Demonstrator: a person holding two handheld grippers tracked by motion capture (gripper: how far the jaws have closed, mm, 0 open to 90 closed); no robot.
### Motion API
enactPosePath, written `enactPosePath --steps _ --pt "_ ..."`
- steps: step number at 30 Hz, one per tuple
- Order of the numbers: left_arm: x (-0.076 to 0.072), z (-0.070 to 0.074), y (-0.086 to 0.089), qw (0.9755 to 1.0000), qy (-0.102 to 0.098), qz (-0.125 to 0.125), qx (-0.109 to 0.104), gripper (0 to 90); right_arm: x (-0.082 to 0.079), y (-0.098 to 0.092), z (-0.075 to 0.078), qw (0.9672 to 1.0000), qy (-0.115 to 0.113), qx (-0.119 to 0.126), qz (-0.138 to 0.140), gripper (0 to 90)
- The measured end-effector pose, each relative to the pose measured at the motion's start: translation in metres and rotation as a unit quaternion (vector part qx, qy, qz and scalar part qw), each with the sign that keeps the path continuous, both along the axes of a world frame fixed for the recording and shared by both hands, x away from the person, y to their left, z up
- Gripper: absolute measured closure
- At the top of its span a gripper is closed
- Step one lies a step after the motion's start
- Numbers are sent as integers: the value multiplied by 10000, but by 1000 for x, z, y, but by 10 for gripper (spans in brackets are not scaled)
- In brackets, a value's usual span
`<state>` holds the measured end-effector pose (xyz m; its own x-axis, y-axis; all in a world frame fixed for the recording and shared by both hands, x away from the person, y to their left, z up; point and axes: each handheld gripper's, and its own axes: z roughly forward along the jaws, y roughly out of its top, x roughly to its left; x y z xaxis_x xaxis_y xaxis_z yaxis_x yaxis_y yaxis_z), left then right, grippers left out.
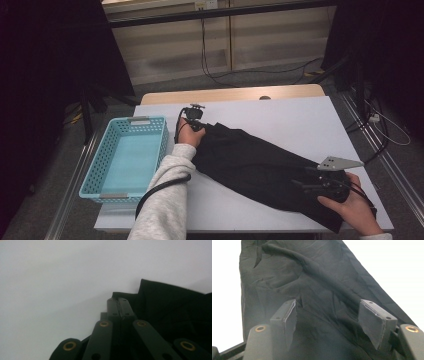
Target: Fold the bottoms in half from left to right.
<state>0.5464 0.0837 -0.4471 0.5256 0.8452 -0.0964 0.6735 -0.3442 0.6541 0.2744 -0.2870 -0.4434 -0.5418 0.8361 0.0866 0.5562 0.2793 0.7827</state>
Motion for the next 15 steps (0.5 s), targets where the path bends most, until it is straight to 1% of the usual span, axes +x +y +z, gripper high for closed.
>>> enactPosePath --steps 1,2,4,5,6,7,9,11,14,15 --pt "1 1 0 10000 -59 15 -35 895 0 0 0 10000 -8 -16 4 318" --pt "1 3 0 9999 -146 -32 -52 895 0 -1 0 10000 -8 -14 5 317" --pt "1 3 -2 9994 -264 -211 -41 882 0 -1 0 10000 -9 -15 3 314" --pt "0 3 -3 9991 -350 -218 -38 821 0 -1 0 10000 0 -9 4 313" --pt "-1 3 -2 9991 -330 -275 3 775 0 -1 -1 10000 9 -12 6 313" --pt "-2 3 -2 9992 -285 -268 -45 740 0 0 -1 10000 19 -12 12 312" --pt "-4 3 0 9992 -307 -261 -42 695 0 1 -1 10000 14 -24 45 311" --pt "-7 3 1 9992 -317 -257 -55 665 -1 2 -1 10000 14 -28 62 310" --pt "-10 5 2 9989 -335 -318 -84 657 -1 2 0 10000 -1 -10 76 307" --pt "-11 6 2 9988 -321 -331 -132 661 -1 2 1 10000 -2 -10 74 307"
